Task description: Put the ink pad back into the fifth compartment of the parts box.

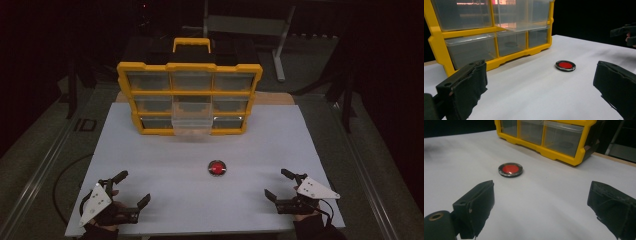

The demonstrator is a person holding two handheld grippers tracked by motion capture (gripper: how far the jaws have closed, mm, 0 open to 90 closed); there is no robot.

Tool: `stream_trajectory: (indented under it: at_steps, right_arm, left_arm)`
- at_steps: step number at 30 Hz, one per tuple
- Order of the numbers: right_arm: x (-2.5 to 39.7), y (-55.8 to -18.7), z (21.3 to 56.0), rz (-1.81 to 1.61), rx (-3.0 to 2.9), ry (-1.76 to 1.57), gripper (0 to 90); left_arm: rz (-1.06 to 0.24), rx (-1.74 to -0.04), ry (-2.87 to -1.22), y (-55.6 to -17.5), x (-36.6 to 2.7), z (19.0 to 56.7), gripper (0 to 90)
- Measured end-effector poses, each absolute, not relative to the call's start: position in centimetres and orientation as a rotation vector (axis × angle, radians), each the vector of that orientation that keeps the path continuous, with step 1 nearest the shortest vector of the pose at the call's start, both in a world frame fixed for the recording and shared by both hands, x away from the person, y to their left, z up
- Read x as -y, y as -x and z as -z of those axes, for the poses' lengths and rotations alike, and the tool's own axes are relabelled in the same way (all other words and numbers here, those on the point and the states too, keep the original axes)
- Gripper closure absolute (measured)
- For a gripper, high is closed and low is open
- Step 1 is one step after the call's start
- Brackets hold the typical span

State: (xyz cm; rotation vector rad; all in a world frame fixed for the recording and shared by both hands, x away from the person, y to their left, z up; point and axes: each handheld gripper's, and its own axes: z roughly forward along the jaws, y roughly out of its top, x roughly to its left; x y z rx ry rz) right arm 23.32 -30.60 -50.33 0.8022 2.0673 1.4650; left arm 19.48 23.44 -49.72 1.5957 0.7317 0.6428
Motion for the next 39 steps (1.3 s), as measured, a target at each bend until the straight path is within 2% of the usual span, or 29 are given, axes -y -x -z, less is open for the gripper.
stream_trajectory:
  at_steps: [39]
  right_arm:
    - [29.7,-23.1,49.4,-1.466,-2.14,-0.785,7.4]
  left_arm:
    - [-0.637,-0.732,-1.597,-19.4,-23.4,49.7,0.0]
